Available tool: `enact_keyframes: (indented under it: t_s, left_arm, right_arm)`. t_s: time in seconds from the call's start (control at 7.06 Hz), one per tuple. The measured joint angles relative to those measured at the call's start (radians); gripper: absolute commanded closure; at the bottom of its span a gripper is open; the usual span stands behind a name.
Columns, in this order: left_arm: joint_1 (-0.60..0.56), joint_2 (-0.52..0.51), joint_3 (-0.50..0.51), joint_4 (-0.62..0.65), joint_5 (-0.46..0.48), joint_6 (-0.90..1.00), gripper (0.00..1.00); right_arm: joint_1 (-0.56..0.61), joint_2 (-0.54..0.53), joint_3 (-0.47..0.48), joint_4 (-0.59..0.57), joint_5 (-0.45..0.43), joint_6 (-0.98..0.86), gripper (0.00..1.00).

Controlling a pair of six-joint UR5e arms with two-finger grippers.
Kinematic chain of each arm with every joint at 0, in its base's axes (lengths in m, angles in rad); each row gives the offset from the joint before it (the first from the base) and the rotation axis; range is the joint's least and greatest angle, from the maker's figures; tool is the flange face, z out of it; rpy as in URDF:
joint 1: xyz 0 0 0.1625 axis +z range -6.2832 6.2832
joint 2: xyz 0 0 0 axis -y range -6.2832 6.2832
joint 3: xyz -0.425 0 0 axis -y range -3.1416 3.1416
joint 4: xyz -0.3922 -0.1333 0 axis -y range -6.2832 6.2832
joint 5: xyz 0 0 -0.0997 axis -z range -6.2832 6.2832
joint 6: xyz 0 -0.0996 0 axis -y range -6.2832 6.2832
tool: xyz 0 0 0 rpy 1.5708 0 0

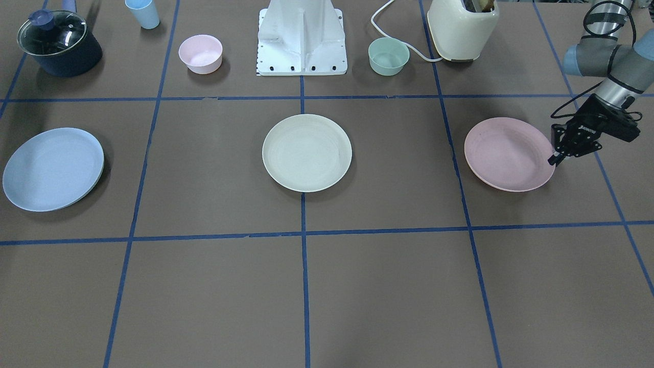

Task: Stack three plates with pink and blue
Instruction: 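Reach the left gripper to the pink plate rim and grasp it, then carry the pink plate with the left gripper onto the cream plate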

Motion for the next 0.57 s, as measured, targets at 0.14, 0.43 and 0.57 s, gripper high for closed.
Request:
enact_keyframes:
  t_s: [0.14, 0.43, 0.57]
  left_arm:
    - [-0.005, -0.007, -0.091, 0.096, -0.04, -0.003, 1.0]
    - [-0.001, -0.062, -0.35, 0.448, -0.047, -0.04, 1.0]
    - [0.03, -0.124, -0.444, 0.596, -0.021, -0.108, 1.0]
  right_arm:
    - [0.0, 0.0, 0.0, 0.0, 0.0, 0.0, 0.0]
    - [0.0, 0.0, -0.001, -0.001, 0.0, 0.001, 0.0]
    - [0.0, 0.0, -0.001, -0.001, 0.0, 0.001, 0.0]
